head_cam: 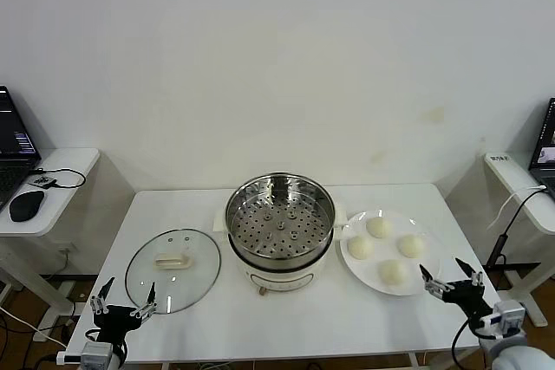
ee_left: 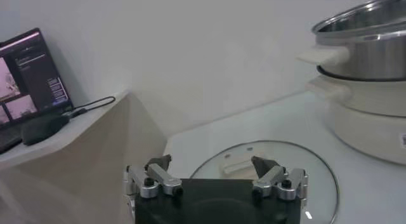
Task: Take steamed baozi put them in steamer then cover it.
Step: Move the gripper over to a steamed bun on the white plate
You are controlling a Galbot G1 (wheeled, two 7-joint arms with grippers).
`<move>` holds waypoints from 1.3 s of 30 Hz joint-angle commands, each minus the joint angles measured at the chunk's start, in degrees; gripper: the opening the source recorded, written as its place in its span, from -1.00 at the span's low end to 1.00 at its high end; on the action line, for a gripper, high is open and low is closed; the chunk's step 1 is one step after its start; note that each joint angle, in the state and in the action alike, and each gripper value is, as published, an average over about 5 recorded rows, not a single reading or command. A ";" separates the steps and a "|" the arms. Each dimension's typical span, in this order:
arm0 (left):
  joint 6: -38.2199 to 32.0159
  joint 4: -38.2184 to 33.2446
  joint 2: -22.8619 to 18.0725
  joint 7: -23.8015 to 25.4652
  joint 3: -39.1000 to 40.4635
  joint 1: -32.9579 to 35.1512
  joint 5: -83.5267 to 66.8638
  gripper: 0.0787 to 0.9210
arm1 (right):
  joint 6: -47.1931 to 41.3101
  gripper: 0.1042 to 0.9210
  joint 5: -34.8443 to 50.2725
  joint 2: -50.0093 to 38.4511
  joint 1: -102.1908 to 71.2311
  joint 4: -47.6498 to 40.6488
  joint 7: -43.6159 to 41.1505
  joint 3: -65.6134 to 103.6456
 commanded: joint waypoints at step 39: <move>-1.86 -3.17 -3.26 -1.88 -1.82 3.95 5.40 0.77 | 17.40 0.76 -54.70 -5.12 81.83 -56.70 -61.77 -67.60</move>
